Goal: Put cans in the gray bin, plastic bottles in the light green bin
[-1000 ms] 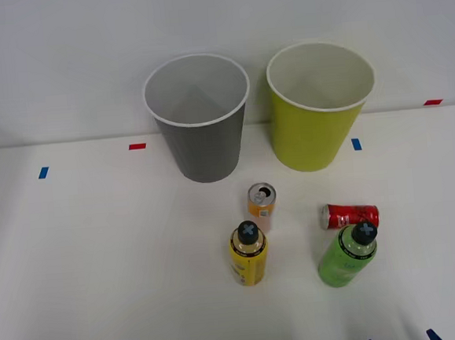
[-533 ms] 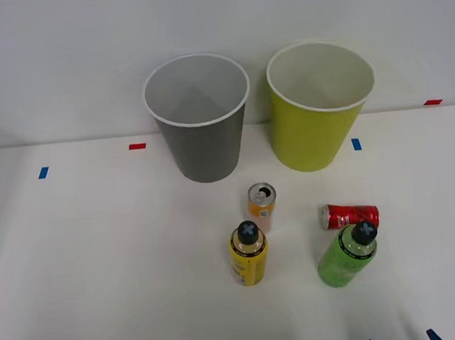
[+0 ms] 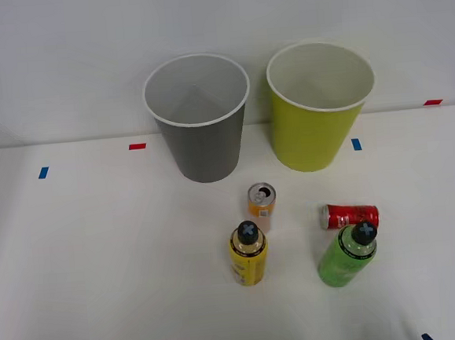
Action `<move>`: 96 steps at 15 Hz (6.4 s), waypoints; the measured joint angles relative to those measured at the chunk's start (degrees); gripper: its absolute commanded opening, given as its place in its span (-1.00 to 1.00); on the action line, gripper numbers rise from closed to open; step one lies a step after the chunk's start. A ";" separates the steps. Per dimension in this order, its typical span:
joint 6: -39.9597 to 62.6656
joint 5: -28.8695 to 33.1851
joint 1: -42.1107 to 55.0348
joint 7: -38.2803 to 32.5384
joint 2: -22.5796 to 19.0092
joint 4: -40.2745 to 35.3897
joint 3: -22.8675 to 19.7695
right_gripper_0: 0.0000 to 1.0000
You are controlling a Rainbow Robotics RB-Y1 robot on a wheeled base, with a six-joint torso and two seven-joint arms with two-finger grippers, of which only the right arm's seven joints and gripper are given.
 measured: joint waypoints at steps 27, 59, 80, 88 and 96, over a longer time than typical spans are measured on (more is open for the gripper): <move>9.25 -28.22 -17.35 21.23 -21.93 -8.23 19.24 1.00; 17.54 -31.84 -26.49 25.24 -19.99 -8.19 21.36 -0.08; 21.96 -34.78 -16.87 25.42 -22.04 -25.20 18.00 -1.00; 32.75 -49.13 -14.87 22.65 -24.27 -43.47 14.17 -1.00; 36.14 -58.24 -20.84 21.97 -23.49 -49.01 11.44 -1.00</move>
